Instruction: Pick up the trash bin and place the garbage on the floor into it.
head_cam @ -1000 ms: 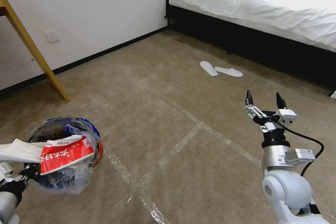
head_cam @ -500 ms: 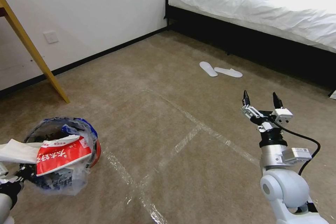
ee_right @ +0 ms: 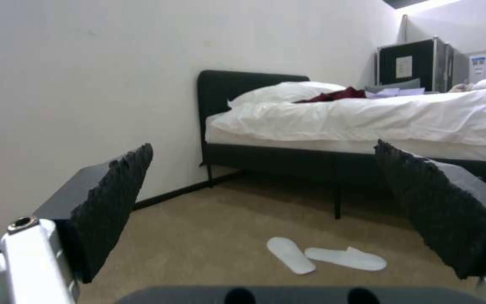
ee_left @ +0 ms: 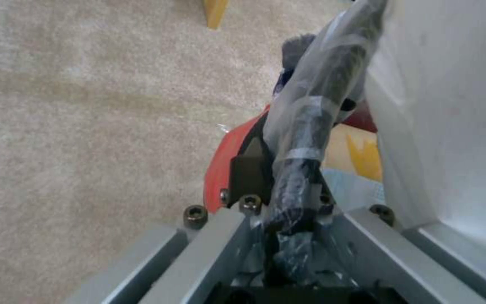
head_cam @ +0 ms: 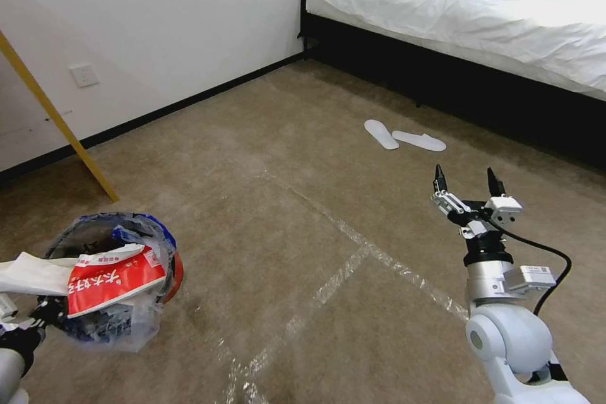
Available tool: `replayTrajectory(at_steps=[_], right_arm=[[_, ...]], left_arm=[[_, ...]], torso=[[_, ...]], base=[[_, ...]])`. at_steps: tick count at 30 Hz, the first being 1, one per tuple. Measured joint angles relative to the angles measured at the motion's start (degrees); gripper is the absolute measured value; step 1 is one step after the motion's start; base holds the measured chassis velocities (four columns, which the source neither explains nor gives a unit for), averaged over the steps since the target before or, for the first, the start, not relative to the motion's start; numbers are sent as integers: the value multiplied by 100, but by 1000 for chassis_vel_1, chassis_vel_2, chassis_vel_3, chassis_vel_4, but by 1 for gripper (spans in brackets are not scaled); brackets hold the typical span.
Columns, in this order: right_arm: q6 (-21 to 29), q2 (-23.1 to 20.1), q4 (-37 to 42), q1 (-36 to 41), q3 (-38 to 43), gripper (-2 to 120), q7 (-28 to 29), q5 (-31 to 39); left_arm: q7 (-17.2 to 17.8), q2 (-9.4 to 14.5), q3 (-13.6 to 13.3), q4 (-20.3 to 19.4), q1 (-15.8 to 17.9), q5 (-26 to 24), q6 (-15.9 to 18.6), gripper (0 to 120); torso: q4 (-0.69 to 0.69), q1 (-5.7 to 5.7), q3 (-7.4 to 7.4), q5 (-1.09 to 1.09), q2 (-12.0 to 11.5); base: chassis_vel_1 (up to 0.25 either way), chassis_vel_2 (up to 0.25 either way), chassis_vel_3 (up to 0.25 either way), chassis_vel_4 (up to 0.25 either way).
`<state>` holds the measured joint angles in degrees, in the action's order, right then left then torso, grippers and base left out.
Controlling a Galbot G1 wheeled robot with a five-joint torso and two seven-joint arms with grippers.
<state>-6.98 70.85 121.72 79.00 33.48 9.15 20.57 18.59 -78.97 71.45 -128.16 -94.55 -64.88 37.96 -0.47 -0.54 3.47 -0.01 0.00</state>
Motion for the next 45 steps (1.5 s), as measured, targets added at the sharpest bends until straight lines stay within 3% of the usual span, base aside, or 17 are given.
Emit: replayTrajectory(at_steps=[45], right_arm=[[-63,75,-265,-105,-195,100,-3,-364]], left_arm=[[13,33,-25,117,84,11,0,0]], torso=[[-1,0,0,-1,0]], base=[[-143,145,141,-143]])
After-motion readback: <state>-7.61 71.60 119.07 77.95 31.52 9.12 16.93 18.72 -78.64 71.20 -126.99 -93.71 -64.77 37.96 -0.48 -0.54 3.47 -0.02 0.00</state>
